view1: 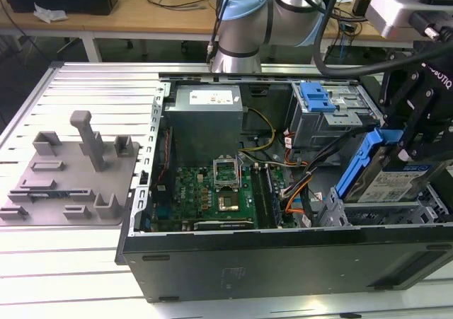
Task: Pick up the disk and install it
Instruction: 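Insert the disk into the insertion slot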
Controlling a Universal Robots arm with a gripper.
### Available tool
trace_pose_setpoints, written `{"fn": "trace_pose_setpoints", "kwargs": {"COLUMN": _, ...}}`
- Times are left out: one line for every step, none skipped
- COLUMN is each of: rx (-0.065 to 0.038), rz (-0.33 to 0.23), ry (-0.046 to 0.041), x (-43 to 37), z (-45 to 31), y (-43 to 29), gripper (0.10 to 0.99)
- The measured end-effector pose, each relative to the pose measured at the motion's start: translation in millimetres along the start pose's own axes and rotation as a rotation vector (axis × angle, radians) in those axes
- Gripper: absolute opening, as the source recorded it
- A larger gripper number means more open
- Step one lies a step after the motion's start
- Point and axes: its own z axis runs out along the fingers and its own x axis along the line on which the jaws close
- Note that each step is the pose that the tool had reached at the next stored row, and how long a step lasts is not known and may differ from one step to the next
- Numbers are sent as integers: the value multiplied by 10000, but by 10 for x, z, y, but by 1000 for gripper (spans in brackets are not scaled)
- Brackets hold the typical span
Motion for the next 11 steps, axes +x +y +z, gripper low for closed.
{"fn": "trace_pose_setpoints", "kwargs": {"rx": 0, "rz": 0, "ry": -3, "x": 0, "z": 7, "y": 0, "gripper": 369}}
{"fn": "trace_pose_setpoints", "kwargs": {"rx": 0, "rz": 0, "ry": -9, "x": 1, "z": 23, "y": 0, "gripper": 369}}
{"fn": "trace_pose_setpoints", "kwargs": {"rx": 0, "rz": 0, "ry": -10, "x": 1, "z": 30, "y": 0, "gripper": 369}}
{"fn": "trace_pose_setpoints", "kwargs": {"rx": 0, "rz": 0, "ry": -11, "x": 1, "z": 33, "y": 0, "gripper": 369}}
{"fn": "trace_pose_setpoints", "kwargs": {"rx": 0, "rz": 0, "ry": -13, "x": 1, "z": 34, "y": 0, "gripper": 369}}
{"fn": "trace_pose_setpoints", "kwargs": {"rx": 0, "rz": -1, "ry": -9, "x": 1, "z": 33, "y": 0, "gripper": 380}}
{"fn": "trace_pose_setpoints", "kwargs": {"rx": 0, "rz": -1, "ry": -10, "x": 1, "z": 34, "y": -1, "gripper": 439}}
{"fn": "trace_pose_setpoints", "kwargs": {"rx": -1, "rz": 0, "ry": -12, "x": 1, "z": 35, "y": 0, "gripper": 439}}
{"fn": "trace_pose_setpoints", "kwargs": {"rx": 0, "rz": -1, "ry": -11, "x": 1, "z": 35, "y": -1, "gripper": 506}}
{"fn": "trace_pose_setpoints", "kwargs": {"rx": 0, "rz": 0, "ry": -11, "x": 1, "z": 35, "y": 0, "gripper": 506}}
{"fn": "trace_pose_setpoints", "kwargs": {"rx": 0, "rz": 0, "ry": -11, "x": 1, "z": 35, "y": 0, "gripper": 506}}
